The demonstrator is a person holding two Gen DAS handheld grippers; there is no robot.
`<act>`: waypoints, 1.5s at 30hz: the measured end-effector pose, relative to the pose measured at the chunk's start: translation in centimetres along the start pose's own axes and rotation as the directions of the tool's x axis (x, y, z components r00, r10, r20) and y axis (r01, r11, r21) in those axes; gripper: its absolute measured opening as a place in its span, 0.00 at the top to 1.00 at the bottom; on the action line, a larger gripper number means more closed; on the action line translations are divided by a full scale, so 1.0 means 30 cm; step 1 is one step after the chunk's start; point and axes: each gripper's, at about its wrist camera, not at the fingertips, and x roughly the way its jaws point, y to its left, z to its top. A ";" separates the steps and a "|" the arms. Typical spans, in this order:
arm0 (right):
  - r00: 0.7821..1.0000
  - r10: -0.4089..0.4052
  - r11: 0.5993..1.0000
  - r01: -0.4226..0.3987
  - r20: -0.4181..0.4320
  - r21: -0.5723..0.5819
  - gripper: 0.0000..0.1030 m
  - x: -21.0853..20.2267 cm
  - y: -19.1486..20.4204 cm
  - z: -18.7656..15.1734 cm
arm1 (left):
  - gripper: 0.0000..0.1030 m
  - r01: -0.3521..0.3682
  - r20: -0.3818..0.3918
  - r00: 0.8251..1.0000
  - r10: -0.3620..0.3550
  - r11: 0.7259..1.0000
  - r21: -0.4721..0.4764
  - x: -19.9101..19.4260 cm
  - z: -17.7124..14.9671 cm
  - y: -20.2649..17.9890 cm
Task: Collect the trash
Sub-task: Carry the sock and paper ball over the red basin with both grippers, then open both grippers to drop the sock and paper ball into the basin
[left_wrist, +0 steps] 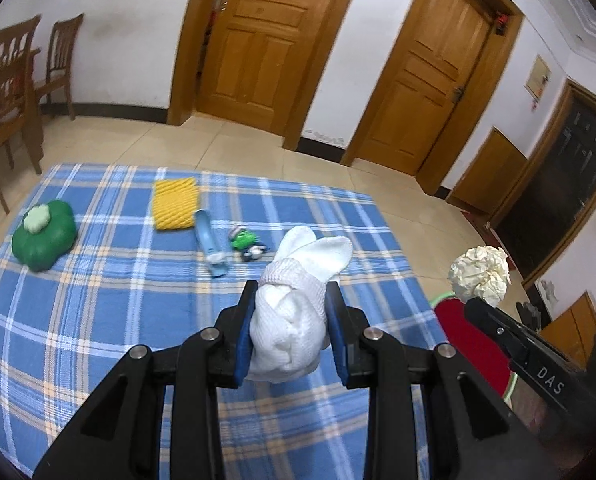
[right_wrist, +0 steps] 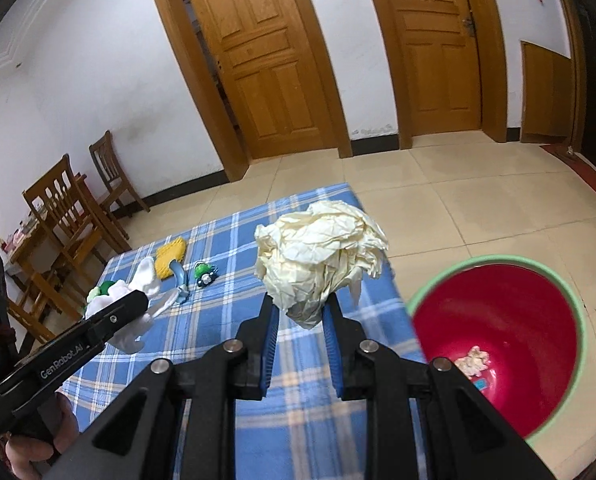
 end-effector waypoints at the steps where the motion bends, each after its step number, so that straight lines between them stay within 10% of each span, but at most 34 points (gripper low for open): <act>1: 1.000 -0.010 1.000 0.010 0.012 0.006 0.76 -0.025 -0.020 0.001 | 0.68 0.005 0.000 1.000 -0.005 1.000 0.014 -0.005 0.000 -0.021; 45: 0.986 -0.157 0.932 0.165 -0.051 0.324 0.73 -0.190 -0.648 -0.229 | 0.68 0.241 -0.237 0.958 -0.159 0.895 0.376 0.200 -0.206 -0.778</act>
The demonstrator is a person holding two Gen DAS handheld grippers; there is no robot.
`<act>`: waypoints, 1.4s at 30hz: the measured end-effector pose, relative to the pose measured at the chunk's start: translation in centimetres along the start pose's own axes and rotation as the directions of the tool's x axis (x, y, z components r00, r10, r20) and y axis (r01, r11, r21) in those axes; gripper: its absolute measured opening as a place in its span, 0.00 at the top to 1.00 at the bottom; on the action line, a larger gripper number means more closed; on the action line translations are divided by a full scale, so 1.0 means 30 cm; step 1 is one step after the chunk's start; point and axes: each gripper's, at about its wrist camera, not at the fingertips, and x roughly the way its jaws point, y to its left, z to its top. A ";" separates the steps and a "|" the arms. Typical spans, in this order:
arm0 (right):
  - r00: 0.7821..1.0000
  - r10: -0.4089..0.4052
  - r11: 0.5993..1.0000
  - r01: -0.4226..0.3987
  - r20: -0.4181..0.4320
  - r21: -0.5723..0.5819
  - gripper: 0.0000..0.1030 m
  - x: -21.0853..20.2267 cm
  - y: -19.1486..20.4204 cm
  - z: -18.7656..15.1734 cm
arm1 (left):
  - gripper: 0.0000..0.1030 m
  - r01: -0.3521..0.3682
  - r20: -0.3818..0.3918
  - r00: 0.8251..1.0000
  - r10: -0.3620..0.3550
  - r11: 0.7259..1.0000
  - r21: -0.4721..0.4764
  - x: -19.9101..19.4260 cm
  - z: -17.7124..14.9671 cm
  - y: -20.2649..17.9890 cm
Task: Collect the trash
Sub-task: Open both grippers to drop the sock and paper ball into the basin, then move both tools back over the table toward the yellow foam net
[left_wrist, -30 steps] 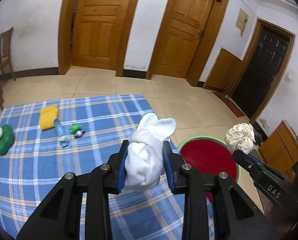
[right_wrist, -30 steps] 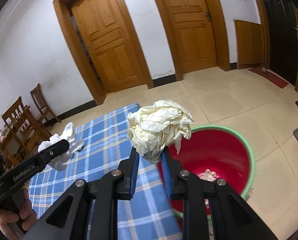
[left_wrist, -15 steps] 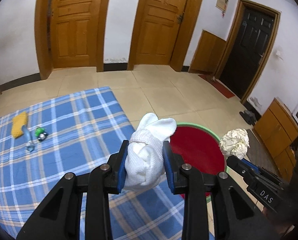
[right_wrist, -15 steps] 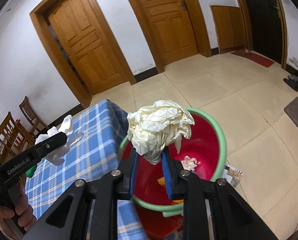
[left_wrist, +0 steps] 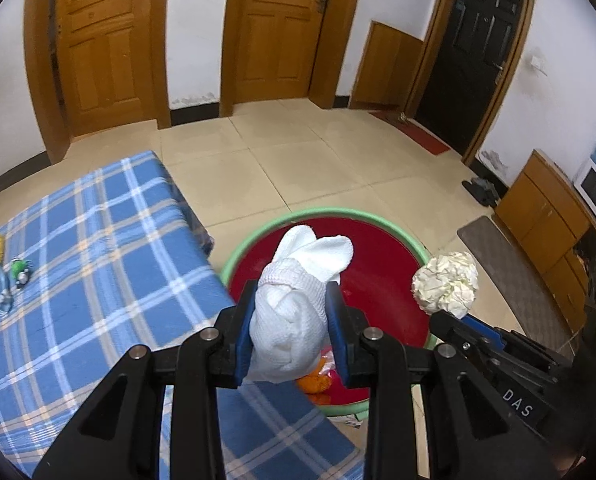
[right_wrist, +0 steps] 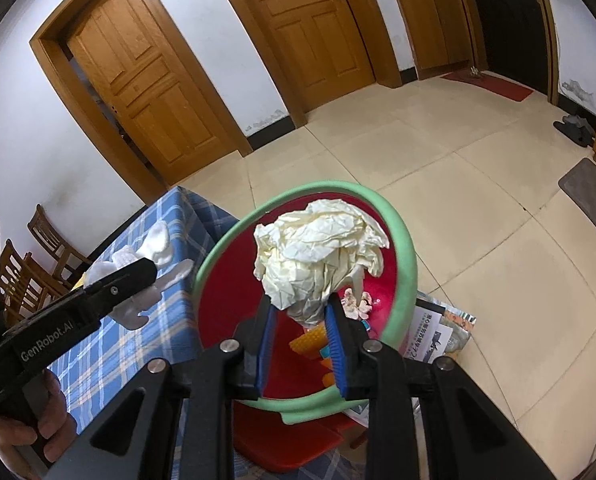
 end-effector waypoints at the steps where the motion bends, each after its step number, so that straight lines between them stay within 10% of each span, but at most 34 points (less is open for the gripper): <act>1: 1.000 0.000 1.000 0.000 -0.004 -0.001 0.72 0.006 -0.001 0.001 | 0.68 0.002 -0.007 1.000 -0.002 1.000 0.004 0.010 -0.001 -0.008; 14: 1.000 0.001 1.000 -0.001 -0.014 0.004 0.67 0.020 -0.004 0.000 | 0.50 -0.013 -0.038 0.999 0.013 1.000 -0.005 0.060 0.001 -0.016; 42: 0.993 0.107 0.985 -0.099 0.054 -0.144 0.41 -0.146 0.325 0.071 | 0.49 -0.112 0.083 0.989 0.123 0.986 -0.126 -0.242 0.014 0.227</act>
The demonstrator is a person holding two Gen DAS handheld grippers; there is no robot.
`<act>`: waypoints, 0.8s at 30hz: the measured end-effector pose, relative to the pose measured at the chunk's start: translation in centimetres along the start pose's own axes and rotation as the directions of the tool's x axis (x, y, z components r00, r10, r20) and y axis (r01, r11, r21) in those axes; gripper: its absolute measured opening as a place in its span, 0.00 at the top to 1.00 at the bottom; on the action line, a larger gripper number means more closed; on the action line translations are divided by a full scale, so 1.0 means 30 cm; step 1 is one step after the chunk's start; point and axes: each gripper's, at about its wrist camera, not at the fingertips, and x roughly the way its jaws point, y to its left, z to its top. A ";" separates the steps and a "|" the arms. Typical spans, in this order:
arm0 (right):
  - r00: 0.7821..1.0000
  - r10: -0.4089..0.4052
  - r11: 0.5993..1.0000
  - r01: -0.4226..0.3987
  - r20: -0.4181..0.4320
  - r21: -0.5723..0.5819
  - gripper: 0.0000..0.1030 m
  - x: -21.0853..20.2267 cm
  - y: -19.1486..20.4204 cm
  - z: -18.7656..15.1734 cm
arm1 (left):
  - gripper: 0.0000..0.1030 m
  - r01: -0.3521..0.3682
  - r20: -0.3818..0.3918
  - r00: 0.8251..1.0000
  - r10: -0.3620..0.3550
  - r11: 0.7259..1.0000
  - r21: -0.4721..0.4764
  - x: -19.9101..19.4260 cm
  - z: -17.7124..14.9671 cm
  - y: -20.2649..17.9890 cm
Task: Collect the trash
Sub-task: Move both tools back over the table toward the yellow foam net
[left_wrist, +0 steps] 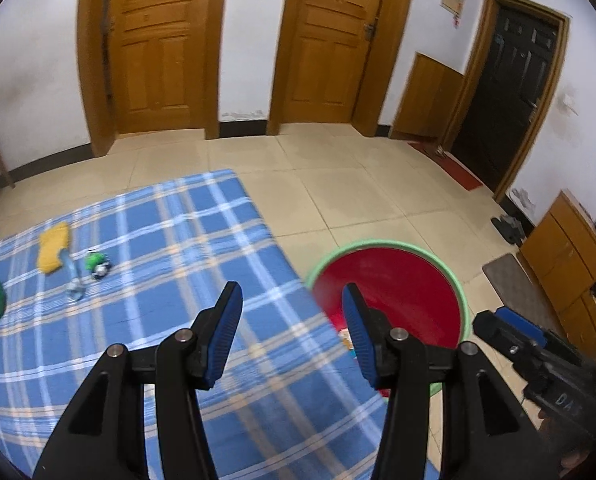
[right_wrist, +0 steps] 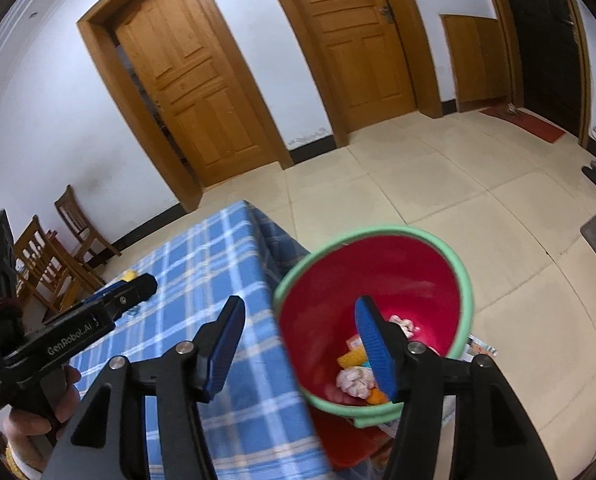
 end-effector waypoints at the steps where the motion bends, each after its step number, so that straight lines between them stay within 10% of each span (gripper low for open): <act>1: 1.000 0.010 1.000 -0.010 0.003 -0.007 0.40 -0.004 0.025 0.011 | 0.49 -0.012 0.006 1.000 0.012 1.000 -0.009 -0.017 0.003 0.027; 24: 0.986 0.143 0.972 -0.156 -0.085 -0.174 0.38 0.266 0.571 0.166 | 0.47 -0.288 0.033 0.953 0.301 0.933 -0.215 -0.190 0.103 0.676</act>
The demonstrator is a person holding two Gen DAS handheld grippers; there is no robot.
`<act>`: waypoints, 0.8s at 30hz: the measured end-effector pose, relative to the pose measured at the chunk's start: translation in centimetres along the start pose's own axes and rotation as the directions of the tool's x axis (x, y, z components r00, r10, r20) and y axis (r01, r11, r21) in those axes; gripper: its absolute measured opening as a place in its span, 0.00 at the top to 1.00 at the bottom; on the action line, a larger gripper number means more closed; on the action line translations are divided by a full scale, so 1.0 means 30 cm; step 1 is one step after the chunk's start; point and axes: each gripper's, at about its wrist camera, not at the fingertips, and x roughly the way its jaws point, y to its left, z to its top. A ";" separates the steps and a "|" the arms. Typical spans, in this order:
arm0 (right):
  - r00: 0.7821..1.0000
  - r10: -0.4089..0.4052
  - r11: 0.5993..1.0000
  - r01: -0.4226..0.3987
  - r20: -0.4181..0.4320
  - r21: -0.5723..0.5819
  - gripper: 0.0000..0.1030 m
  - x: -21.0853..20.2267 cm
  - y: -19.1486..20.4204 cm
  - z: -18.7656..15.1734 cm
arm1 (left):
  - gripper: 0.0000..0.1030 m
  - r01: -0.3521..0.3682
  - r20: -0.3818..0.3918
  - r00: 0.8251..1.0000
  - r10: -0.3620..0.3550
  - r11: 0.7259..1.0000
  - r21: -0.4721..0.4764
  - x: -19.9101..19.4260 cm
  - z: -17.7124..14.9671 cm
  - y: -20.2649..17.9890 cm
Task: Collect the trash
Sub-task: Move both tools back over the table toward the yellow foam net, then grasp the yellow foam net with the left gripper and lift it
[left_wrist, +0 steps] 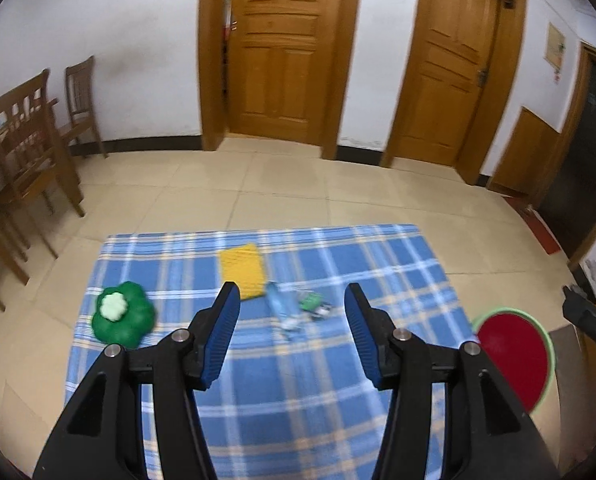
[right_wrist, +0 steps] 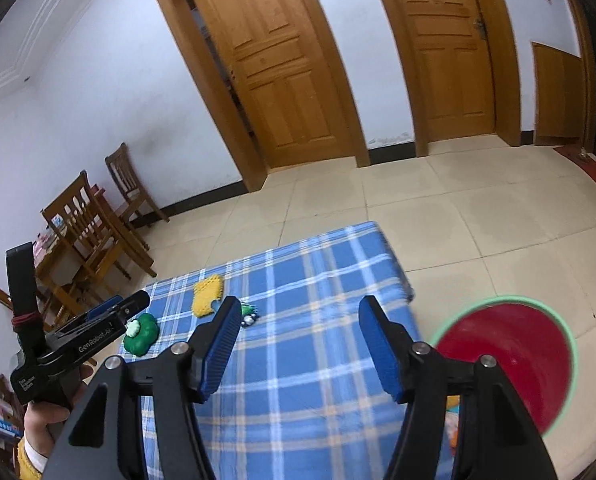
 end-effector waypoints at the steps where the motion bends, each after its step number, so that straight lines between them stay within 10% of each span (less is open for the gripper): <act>1: 1.000 0.001 1.000 -0.001 -0.006 -0.001 0.38 0.030 0.012 0.001 | 0.47 -0.009 -0.006 1.000 0.009 1.000 -0.010 0.023 0.005 0.027; 24: 0.988 -0.046 0.998 0.040 -0.147 -0.048 0.38 0.556 0.108 -0.091 | 0.47 -0.031 -0.183 0.983 0.002 0.987 -0.159 0.533 0.007 0.246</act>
